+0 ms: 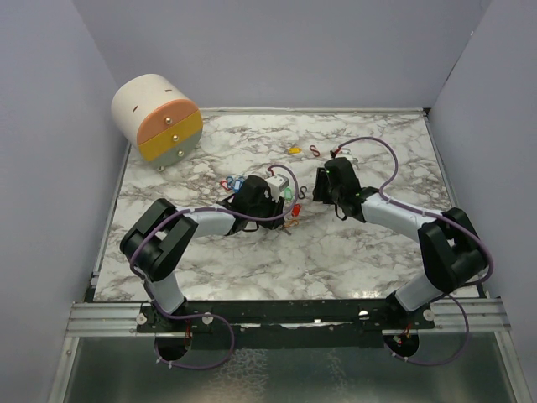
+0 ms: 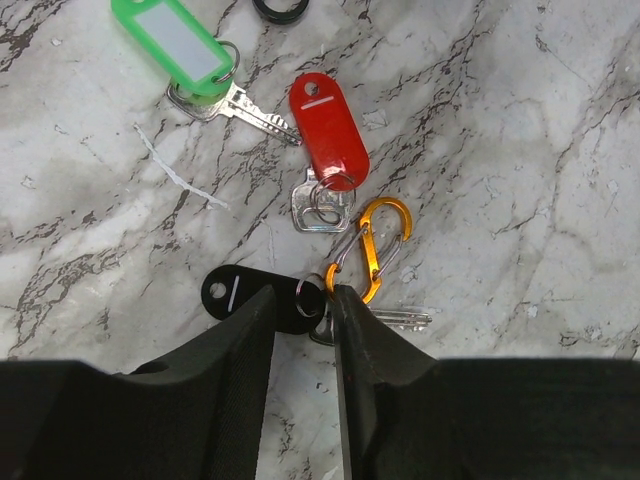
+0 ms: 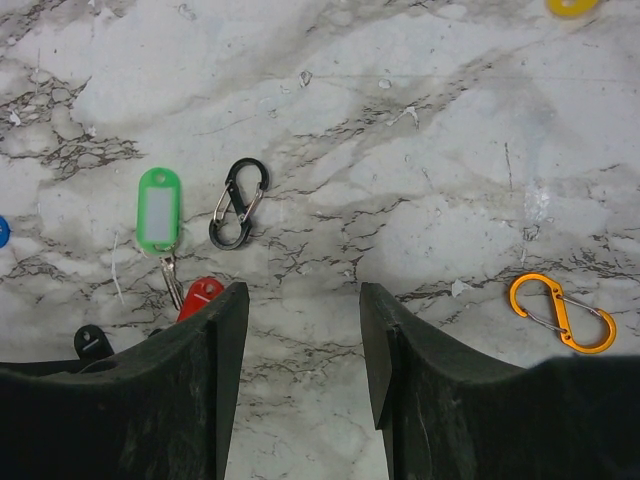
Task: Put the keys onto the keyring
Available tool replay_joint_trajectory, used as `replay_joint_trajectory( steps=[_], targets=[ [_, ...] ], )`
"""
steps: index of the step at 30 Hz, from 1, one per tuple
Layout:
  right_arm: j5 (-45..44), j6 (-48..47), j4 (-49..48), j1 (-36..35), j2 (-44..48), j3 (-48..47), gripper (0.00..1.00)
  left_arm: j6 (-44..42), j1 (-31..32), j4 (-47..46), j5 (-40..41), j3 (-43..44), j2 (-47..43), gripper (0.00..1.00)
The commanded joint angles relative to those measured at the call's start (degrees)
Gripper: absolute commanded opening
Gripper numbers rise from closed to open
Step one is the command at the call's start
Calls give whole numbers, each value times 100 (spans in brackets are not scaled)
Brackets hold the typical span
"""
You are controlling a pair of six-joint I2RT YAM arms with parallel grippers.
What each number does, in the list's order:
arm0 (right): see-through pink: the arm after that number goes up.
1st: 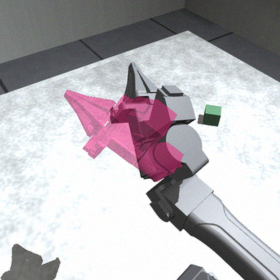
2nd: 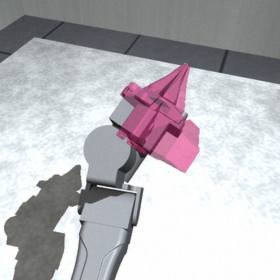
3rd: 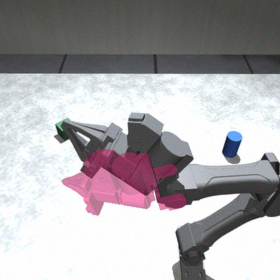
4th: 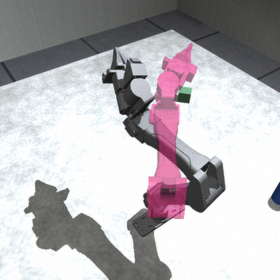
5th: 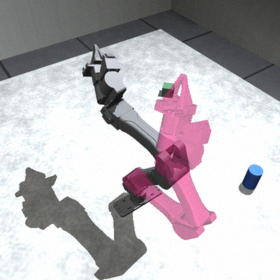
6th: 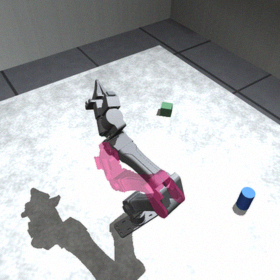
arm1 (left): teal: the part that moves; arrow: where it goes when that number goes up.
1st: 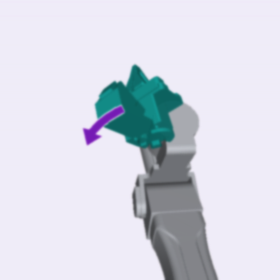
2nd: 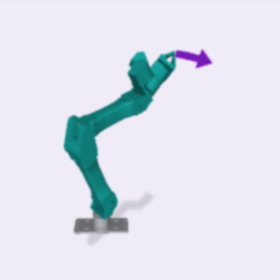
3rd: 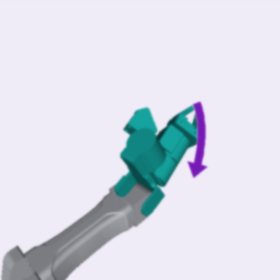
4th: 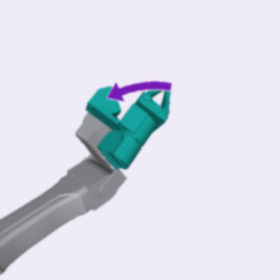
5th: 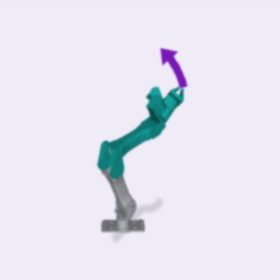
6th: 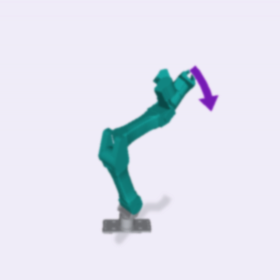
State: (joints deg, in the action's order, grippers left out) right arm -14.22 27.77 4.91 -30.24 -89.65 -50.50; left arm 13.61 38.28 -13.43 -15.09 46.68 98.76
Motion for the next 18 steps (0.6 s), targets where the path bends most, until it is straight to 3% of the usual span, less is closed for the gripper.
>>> replay_joint_trajectory(
  steps=[1,16,18],
  targets=[
    [68,-11,-165,36,-100,-153,48,37,35,-15,111,-17,92,29],
    [68,5,-165,44,-135,-144,48,-7,81,-74,207,-78,-46,0],
    [69,11,-177,44,-157,-137,48,1,90,-94,253,-99,-93,0]
  ],
)
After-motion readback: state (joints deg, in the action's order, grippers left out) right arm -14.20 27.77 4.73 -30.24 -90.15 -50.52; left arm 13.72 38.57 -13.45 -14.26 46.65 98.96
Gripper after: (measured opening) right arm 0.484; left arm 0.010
